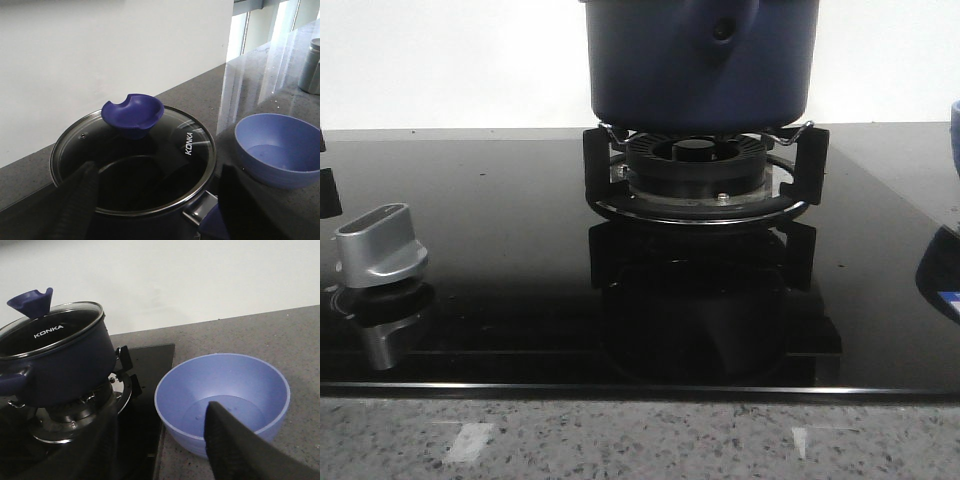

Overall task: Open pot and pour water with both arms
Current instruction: 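Lower the left gripper onto the blue handle of the glass lid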

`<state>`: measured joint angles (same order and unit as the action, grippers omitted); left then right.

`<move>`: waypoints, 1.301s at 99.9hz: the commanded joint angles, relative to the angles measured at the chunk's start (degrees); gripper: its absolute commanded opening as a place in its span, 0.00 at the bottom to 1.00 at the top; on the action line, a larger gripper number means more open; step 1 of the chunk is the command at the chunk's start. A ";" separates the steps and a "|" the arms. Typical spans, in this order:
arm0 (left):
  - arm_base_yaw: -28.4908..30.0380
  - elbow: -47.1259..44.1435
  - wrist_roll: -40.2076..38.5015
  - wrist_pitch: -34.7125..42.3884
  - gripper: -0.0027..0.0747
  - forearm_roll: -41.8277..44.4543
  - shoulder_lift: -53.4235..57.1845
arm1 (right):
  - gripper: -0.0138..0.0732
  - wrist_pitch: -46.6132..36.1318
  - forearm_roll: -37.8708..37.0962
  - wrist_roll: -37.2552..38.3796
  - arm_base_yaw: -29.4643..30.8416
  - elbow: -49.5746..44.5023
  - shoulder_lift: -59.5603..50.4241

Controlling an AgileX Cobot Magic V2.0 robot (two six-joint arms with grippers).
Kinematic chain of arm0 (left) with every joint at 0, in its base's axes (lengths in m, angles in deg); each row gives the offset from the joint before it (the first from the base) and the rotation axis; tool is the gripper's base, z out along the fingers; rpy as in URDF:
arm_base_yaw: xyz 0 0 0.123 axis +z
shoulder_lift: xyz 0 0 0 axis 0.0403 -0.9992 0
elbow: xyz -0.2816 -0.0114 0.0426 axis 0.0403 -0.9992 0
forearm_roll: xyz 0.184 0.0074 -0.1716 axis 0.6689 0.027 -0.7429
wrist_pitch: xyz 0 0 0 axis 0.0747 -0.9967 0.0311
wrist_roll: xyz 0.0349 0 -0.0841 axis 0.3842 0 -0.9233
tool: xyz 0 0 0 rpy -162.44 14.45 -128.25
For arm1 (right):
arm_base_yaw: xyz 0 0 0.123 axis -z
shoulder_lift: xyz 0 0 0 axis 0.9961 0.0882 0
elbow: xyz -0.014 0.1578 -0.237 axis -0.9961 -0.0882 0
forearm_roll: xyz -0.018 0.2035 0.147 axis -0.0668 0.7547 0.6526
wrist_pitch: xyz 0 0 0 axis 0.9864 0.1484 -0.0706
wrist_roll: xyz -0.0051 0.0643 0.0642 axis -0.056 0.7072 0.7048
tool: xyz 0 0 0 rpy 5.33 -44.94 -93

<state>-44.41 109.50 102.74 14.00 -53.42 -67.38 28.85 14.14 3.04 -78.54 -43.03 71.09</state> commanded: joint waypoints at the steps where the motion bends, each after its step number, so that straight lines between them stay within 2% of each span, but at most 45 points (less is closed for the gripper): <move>1: 0.08 2.10 0.36 3.01 0.62 -0.97 1.03 | 0.57 -4.24 0.04 -0.58 0.28 1.79 1.13; 45: 0.08 2.10 0.36 2.14 0.62 -0.97 0.90 | 0.57 -4.24 0.04 -0.58 0.28 1.79 1.13; 108: -0.30 2.10 0.82 -4.22 0.60 -1.87 0.90 | 0.57 -4.24 0.04 -0.58 0.28 1.79 1.13; 115: -0.30 1.98 8.24 -4.37 0.60 -10.62 0.90 | 0.57 -4.24 0.04 -0.58 0.28 1.79 1.13; 120: -0.30 1.87 18.94 -4.37 0.60 -21.71 0.90 | 0.57 -4.24 0.04 -0.58 0.28 1.79 1.13; 130: -1.13 1.85 40.46 -4.22 0.60 -37.72 0.90 | 0.57 -4.24 0.04 -0.58 0.28 1.79 1.13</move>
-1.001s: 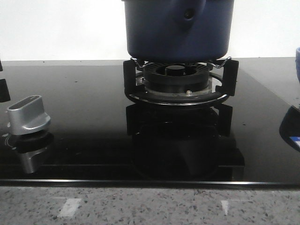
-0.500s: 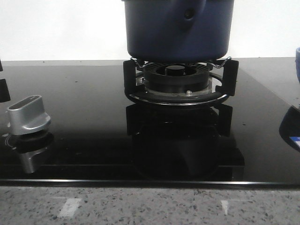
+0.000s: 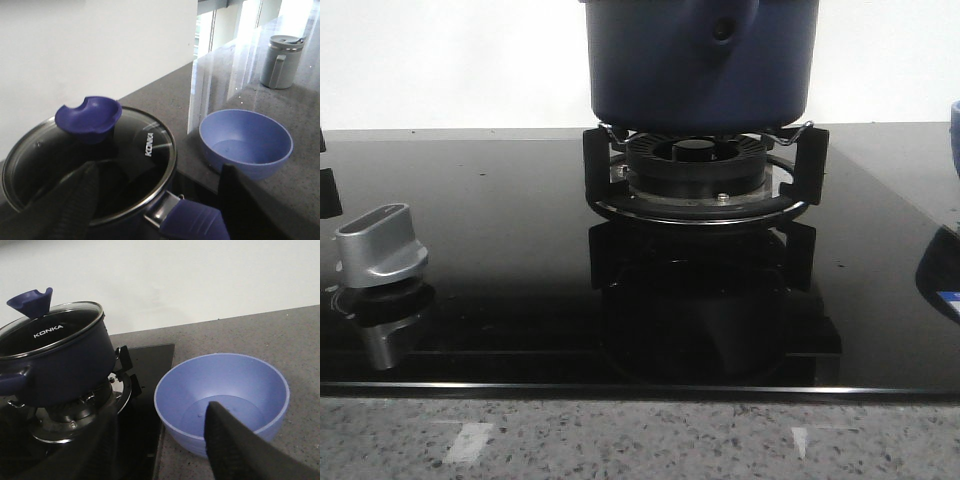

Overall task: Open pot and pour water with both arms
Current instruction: 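Lower the left gripper onto the blue handle of the glass lid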

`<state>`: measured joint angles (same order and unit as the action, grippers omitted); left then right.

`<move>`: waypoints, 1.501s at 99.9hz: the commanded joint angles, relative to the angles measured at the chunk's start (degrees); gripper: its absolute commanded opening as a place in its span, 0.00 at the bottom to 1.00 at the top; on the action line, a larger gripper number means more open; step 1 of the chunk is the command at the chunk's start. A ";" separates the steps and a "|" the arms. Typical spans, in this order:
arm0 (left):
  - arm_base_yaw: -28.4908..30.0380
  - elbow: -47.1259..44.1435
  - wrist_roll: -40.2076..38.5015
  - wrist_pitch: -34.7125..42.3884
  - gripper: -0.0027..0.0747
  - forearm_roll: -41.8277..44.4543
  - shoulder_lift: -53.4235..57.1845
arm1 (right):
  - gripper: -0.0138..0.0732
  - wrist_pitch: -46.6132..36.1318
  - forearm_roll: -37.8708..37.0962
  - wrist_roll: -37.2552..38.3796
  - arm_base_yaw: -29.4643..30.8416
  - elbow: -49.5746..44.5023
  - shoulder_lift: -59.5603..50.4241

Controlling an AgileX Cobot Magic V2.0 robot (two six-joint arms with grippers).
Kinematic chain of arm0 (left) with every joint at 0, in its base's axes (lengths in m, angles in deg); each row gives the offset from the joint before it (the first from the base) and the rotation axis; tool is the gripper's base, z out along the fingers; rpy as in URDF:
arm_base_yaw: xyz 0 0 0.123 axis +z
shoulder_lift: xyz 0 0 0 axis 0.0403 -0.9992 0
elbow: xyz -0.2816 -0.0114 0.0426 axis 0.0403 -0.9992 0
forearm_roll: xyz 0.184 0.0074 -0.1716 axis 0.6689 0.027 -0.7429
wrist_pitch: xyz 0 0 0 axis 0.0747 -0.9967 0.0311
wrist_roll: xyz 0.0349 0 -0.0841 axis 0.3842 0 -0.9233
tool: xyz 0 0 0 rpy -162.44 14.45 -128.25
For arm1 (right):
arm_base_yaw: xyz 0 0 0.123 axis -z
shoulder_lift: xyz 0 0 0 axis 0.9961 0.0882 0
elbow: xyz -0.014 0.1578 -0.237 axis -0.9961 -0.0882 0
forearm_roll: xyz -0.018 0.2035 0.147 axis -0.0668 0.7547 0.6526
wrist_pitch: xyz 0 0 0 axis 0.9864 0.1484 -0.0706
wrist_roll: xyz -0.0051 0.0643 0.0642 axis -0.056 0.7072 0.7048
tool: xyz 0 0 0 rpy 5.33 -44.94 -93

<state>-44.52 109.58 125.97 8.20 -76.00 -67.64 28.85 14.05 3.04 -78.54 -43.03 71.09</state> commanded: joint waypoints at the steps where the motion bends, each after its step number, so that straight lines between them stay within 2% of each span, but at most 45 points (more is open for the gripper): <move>1: -1.13 1.77 18.53 1.67 0.60 -16.11 1.17 | 0.57 -4.24 0.13 -0.58 0.28 1.79 1.13; 7: -1.67 1.77 28.68 1.95 0.60 -24.54 1.17 | 0.57 -4.24 0.13 -0.58 0.28 1.79 1.13; 13: -1.75 1.77 32.97 1.95 0.60 -28.51 1.17 | 0.57 -4.24 0.13 -0.58 0.28 1.79 1.13; 59: -1.25 1.00 32.73 2.64 0.60 -28.62 0.16 | 0.57 -4.24 0.13 -0.58 0.28 1.79 1.13; 85: -1.21 0.65 32.62 -2.14 0.60 -28.62 0.16 | 0.57 -4.24 0.13 -0.58 0.28 1.79 1.13; 134: -0.79 -0.53 32.78 -0.39 0.61 -26.92 0.19 | 0.57 -4.24 0.13 -0.58 0.28 1.79 1.13; 142: 1.44 -0.53 32.91 -3.10 0.61 -26.79 0.04 | 0.57 -4.24 0.13 -0.58 0.28 1.79 1.13; 150: 5.55 -0.53 32.91 -10.53 0.61 -26.67 -0.42 | 0.57 -4.24 0.13 -0.58 0.28 1.79 1.13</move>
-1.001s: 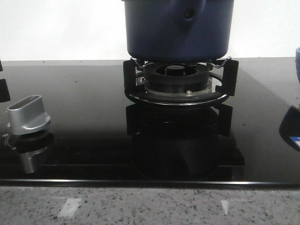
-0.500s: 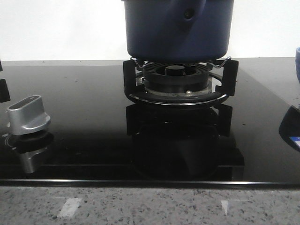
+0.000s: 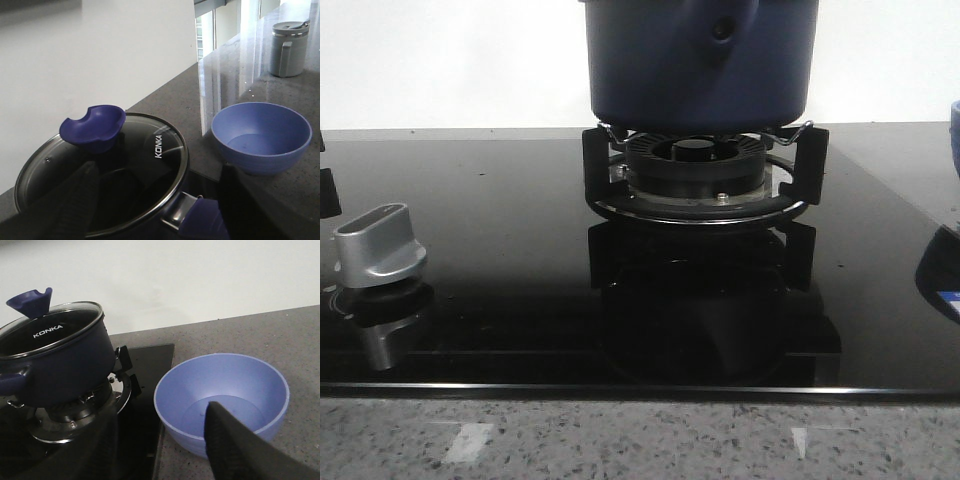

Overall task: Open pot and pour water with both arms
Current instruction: 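Lower the left gripper onto the blue handle of the glass lid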

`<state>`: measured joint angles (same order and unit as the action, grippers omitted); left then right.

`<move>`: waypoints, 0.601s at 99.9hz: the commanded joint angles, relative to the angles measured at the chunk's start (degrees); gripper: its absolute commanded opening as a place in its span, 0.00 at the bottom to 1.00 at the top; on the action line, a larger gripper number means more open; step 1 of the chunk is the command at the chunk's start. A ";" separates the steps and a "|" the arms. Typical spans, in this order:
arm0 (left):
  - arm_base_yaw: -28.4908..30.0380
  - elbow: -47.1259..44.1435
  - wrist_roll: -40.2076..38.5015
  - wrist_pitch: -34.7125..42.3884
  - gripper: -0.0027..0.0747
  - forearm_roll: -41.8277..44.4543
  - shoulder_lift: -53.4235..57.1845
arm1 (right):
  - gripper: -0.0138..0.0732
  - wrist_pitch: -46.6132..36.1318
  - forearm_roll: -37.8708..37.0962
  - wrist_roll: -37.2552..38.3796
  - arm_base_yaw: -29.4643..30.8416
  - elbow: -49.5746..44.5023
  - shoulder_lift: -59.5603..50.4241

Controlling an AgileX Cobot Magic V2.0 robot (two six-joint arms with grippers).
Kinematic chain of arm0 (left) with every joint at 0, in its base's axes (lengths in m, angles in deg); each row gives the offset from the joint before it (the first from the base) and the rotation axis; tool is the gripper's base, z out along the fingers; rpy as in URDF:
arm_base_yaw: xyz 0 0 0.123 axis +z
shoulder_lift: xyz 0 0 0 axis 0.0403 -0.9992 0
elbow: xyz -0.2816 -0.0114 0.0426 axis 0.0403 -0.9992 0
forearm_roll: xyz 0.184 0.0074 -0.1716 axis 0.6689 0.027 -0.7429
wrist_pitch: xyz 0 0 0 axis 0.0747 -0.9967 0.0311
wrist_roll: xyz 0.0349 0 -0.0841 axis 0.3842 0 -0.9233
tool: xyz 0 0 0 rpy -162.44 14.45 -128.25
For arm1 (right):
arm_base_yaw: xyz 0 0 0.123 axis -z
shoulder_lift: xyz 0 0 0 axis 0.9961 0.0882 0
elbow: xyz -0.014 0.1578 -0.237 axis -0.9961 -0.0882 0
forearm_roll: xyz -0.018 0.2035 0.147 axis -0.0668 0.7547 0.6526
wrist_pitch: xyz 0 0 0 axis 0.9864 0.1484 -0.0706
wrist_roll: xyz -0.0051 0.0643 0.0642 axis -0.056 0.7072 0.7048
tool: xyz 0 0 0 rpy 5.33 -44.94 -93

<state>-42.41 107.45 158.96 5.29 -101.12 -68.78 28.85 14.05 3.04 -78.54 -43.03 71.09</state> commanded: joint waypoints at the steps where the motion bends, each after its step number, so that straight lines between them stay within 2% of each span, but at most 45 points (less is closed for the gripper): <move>1: 4.33 1.60 -0.07 -8.39 0.61 -1.73 0.72 | 0.57 -4.24 0.13 -0.58 0.28 1.79 1.13; 16: 14.25 1.60 -1.28 -25.15 0.61 -3.51 -1.28 | 0.57 -4.24 0.13 -0.58 0.28 1.79 1.13; 23: 17.70 1.71 -1.92 -29.90 0.61 -3.51 -2.31 | 0.57 -4.24 0.13 -0.58 0.28 1.79 1.13; 40: 19.46 2.00 -1.92 -31.72 0.61 -3.51 -3.72 | 0.57 -4.24 0.13 -0.58 0.28 1.79 1.13; 60: 16.95 4.63 -2.01 -31.40 0.61 -3.51 -5.98 | 0.57 -4.24 0.13 -0.58 0.28 1.79 1.13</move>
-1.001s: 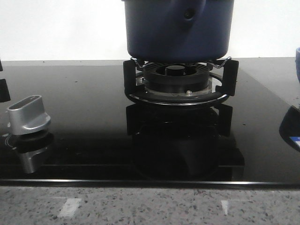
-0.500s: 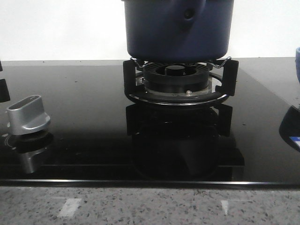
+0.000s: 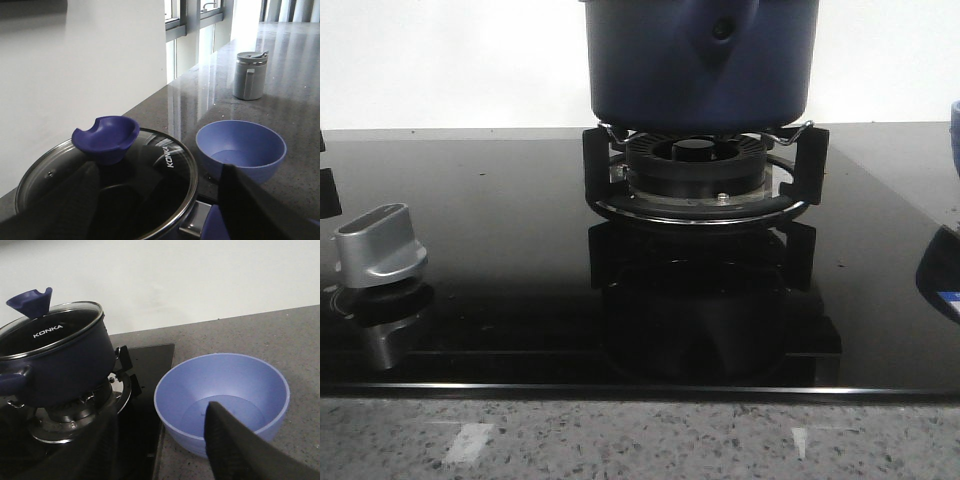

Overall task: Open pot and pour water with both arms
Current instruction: 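Lower the left gripper onto the blue handle of the glass lid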

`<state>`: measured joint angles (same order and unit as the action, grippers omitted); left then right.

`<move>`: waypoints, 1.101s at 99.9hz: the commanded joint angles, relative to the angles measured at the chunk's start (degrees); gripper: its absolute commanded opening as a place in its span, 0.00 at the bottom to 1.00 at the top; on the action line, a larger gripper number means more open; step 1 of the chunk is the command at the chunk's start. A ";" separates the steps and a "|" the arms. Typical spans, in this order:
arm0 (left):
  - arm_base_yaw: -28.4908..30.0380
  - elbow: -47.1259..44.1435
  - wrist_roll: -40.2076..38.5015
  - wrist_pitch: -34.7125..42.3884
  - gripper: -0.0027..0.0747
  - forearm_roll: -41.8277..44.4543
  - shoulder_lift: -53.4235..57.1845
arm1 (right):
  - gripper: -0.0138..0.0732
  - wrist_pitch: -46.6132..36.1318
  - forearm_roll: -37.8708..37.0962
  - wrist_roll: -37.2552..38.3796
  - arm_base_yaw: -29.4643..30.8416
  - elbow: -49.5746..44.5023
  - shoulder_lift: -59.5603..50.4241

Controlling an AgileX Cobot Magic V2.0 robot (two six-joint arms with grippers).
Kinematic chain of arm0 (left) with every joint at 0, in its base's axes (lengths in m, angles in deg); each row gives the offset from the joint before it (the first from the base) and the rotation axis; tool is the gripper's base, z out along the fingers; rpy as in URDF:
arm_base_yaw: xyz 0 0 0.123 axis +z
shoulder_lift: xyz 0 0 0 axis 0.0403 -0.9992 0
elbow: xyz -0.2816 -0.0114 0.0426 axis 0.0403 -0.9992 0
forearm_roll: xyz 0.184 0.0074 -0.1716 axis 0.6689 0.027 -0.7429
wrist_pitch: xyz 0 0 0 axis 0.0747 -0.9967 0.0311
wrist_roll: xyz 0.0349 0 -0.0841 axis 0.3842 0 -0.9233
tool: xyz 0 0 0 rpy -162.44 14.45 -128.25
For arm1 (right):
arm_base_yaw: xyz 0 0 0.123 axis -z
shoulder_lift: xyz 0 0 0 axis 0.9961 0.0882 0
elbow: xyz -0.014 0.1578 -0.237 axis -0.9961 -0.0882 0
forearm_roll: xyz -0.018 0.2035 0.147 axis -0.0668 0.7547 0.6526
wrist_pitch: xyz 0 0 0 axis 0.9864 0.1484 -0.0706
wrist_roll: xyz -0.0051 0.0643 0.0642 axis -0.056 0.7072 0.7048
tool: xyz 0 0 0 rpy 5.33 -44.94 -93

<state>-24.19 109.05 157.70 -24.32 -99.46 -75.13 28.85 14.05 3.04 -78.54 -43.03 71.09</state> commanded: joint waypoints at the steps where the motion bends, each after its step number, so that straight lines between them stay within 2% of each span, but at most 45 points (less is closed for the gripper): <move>1: -1.41 3.14 -0.76 -1.51 0.61 -5.16 0.23 | 0.57 -4.24 0.13 -0.58 0.28 1.79 1.13; 29: -2.08 7.75 -1.06 1.23 0.60 -5.16 -3.69 | 0.57 -4.24 0.13 -0.58 0.28 1.79 1.13; 66: -2.08 14.95 -1.06 0.81 0.60 -3.57 -10.32 | 0.57 -4.17 0.13 -0.58 0.28 1.79 1.13; 93: -2.08 15.69 -1.06 0.81 0.60 -3.71 -11.59 | 0.57 -4.03 0.13 -0.58 0.28 1.79 1.13; 110: -2.17 15.69 -1.21 0.81 0.50 -3.71 -11.59 | 0.57 -4.03 0.13 -0.58 0.28 1.79 1.13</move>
<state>-25.87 122.68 157.19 -21.47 -99.34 -88.83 28.85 14.05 3.04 -78.54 -43.03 71.09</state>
